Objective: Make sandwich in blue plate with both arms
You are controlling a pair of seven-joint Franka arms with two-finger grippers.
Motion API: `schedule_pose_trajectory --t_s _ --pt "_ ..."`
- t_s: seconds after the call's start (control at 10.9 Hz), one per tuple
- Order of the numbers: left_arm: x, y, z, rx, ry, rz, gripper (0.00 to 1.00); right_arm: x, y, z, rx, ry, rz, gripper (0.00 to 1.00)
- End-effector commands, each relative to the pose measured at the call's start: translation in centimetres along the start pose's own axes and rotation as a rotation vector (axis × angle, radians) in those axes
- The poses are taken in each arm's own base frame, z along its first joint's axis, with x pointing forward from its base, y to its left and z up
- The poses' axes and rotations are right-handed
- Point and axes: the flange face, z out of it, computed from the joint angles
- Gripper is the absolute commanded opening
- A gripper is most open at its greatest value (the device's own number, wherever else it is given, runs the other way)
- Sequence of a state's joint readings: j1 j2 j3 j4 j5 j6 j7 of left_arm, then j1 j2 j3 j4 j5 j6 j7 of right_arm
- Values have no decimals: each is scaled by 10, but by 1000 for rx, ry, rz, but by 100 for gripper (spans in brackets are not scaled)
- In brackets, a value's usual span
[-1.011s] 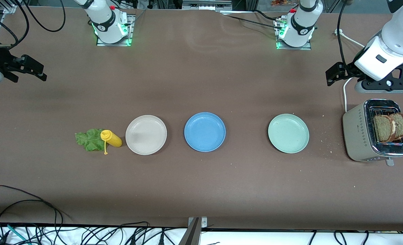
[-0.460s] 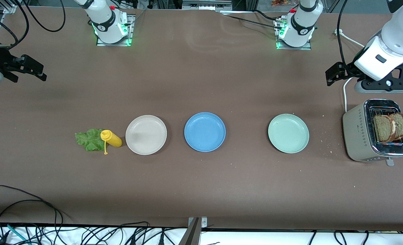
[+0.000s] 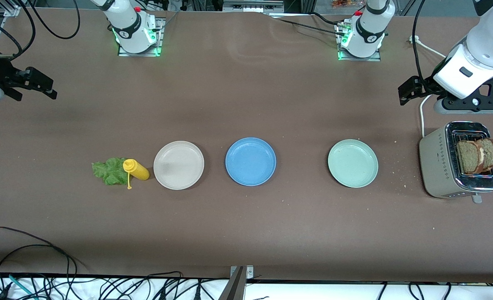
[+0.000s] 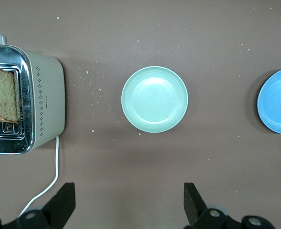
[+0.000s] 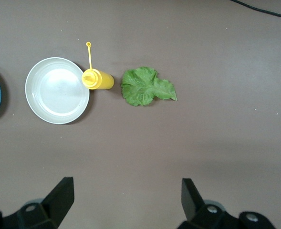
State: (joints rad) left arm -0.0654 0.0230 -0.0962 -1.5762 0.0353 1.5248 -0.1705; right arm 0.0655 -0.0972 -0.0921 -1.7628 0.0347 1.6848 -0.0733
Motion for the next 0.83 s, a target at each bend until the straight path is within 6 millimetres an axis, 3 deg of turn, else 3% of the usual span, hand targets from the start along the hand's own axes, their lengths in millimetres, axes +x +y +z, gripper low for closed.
schedule_pose_trajectory --t_s 0.0,0.74 --pt "2 2 -6 -20 -9 19 100 3 1 -7 -10 0 13 100" --pt "3 -3 -5 -22 -12 13 100 3 1 -6 -8 -1 15 100"
